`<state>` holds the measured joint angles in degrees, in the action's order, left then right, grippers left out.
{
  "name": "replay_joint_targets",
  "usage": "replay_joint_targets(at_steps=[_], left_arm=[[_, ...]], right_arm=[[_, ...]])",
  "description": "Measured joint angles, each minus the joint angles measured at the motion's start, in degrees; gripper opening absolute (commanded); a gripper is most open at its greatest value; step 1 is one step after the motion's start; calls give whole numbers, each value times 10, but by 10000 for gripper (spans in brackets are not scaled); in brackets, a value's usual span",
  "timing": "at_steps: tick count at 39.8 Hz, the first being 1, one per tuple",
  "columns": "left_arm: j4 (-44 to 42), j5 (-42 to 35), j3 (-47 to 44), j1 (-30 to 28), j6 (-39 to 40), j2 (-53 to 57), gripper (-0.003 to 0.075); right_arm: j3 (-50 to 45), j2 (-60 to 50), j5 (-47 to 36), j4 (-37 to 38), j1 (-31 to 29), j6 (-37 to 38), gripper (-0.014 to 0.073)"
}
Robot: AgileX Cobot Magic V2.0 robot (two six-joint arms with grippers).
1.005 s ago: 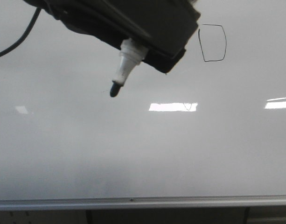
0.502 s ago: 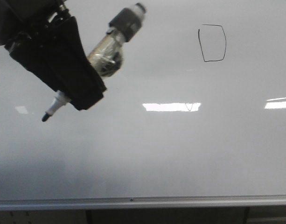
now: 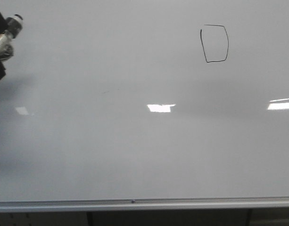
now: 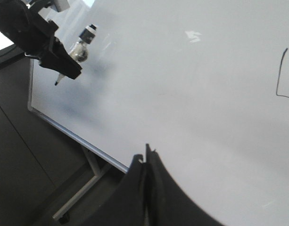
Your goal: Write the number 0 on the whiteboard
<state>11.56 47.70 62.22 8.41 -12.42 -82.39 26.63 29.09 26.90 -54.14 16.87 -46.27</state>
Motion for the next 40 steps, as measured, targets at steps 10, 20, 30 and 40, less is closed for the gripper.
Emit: replay_joint_targets(at_steps=[10,20,30,40], left_arm=[[-17,-25,0,-78,15,-6,-19],[-15,-87,26,-87,17,-77,-19],[-13,-127,59,-87,17,-126,-19],[-10,-134,60,-87,17,-133,78]], right_arm=[[-46,-62,-14,0,0,0,-69],[-47,-64,-19,0,0,0,-69],[-47,-64,-19,0,0,0,-69],[-47,-64,-19,0,0,0,-69]])
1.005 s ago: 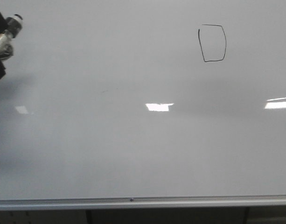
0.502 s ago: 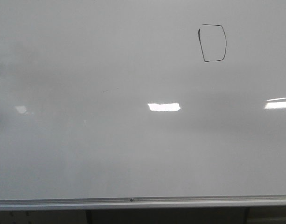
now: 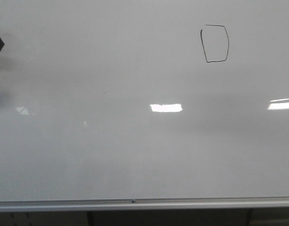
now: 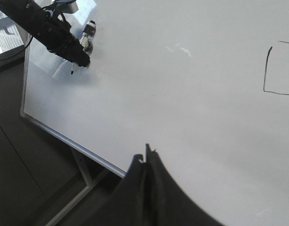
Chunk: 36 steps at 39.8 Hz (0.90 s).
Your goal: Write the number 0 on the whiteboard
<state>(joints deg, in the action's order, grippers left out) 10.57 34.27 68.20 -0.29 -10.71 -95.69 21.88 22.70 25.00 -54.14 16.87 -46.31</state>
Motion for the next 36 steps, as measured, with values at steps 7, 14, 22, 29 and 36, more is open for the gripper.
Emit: replay_joint_targets(at_steps=[7,14,22,29,36], left_arm=[[6,-2,0,0,0,-2,328],[15,8,0,0,2,-6,512],[15,9,0,0,5,-3,520],[11,12,0,0,5,36,517],[11,8,-40,0,5,131,510]], right_arm=[[0,0,0,0,0,0,-69],[0,0,0,0,0,0,-69],[0,0,0,0,0,0,-69],[0,0,0,0,0,-1,-69],[0,0,0,0,0,-1,-69]])
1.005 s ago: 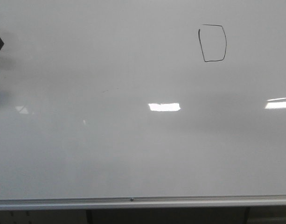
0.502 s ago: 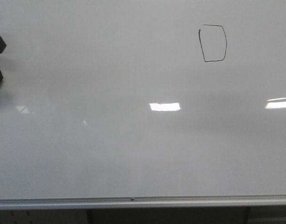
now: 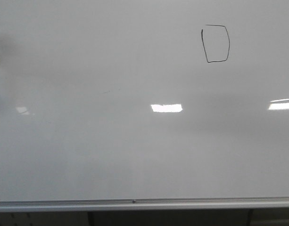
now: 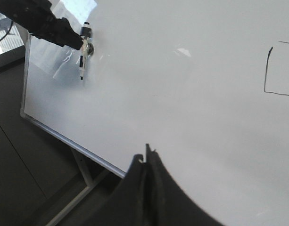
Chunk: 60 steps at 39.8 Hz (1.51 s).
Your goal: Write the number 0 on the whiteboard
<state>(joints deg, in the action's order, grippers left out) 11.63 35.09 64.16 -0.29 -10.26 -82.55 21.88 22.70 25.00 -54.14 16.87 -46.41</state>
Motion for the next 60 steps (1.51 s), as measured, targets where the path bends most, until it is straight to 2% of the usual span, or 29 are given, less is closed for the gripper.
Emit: replay_joint_targets(at_steps=[6,17,24,36,60], left_arm=[[0,-31,-86,0,0,114,430],[0,-117,-276,0,0,362,144],[0,-133,-358,0,0,504,-20],[1,-131,-402,0,0,665,-20],[2,-131,-404,0,0,680,-20]], right_arm=[[0,0,0,0,0,0,-69],[0,0,0,0,0,0,-69],[0,0,0,0,0,0,-69],[0,0,0,0,0,0,-69],[0,0,0,0,0,0,-69]])
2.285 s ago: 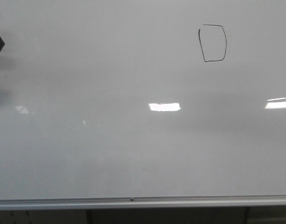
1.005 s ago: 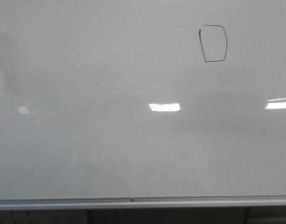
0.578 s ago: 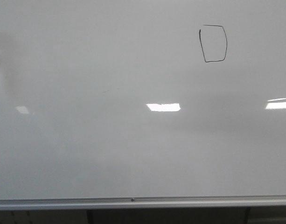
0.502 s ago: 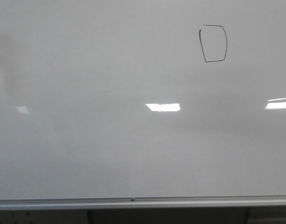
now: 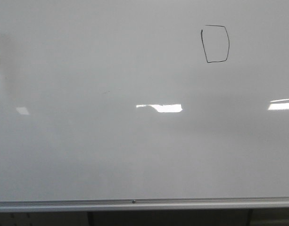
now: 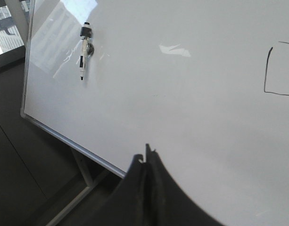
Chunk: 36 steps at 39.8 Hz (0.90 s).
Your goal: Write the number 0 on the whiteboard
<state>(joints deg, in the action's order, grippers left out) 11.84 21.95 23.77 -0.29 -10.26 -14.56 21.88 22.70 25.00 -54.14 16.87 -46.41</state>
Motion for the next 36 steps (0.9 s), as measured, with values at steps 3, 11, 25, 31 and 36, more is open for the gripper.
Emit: replay_joint_targets(at_steps=[3,11,25,31,36], left_arm=[[-11,-5,-7,0,0,1,-20],[-88,-9,-63,0,96,72,-20],[-107,-64,-206,-1,120,147,-20],[-108,-137,-241,-1,120,147,-20],[-109,-168,-241,-1,120,147,-20]], right_arm=[[0,0,0,0,0,0,-69],[0,0,1,0,0,0,-69],[0,0,4,-1,0,0,-69],[0,0,6,-1,0,0,-69],[0,0,6,-1,0,0,-69]])
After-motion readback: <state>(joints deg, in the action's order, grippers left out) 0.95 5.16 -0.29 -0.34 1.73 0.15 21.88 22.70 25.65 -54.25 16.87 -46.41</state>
